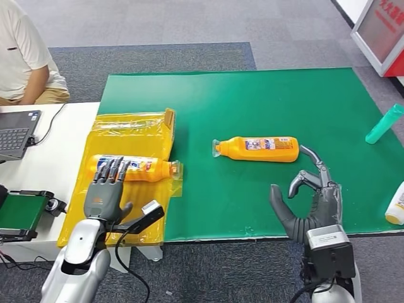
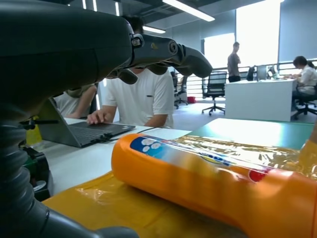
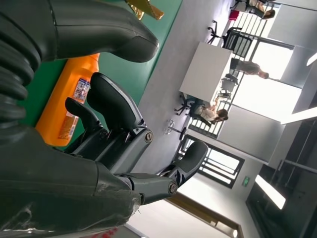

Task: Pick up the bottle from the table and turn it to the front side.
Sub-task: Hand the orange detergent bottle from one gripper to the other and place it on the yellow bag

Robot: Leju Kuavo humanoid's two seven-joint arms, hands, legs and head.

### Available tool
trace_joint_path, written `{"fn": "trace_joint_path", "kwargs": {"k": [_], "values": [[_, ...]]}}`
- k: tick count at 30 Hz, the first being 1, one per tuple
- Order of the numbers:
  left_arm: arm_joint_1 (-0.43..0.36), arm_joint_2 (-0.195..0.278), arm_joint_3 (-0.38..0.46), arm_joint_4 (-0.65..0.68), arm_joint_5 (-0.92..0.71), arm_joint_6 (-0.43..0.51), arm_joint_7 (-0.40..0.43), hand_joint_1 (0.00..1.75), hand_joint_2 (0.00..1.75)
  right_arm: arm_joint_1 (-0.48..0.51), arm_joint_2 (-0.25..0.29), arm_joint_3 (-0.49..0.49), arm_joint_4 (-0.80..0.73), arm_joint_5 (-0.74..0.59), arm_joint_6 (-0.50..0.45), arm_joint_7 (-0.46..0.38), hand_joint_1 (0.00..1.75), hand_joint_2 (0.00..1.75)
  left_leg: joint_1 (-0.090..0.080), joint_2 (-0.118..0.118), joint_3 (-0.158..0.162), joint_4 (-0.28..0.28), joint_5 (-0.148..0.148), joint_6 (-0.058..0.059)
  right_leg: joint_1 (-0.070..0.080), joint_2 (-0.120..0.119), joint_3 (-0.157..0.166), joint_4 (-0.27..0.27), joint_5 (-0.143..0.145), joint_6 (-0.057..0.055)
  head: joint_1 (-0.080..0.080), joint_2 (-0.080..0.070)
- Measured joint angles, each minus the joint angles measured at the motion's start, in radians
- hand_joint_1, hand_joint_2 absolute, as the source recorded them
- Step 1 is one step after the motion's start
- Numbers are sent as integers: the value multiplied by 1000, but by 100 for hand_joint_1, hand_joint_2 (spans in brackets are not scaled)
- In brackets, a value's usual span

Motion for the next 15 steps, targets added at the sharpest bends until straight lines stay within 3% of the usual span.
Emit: {"fn": "trace_joint_path", "kwargs": {"k": [9,12,15], "values": [[25,-30,51,-20,2,0,-36,0,175,1,0,-6,0,3,2,-2,175,175,0,0,0,0,0,0,0,0,0,0,0,0,0,0],[37,-60,86,-38,45,-3,-95,0,175,4,1,-11,-3,7,2,-3,175,175,0,0,0,0,0,0,0,0,0,0,0,0,0,0],[55,-99,124,-85,191,-47,-164,0,175,8,4,-19,-5,11,9,3,175,175,0,0,0,0,0,0,0,0,0,0,0,0,0,0]]}}
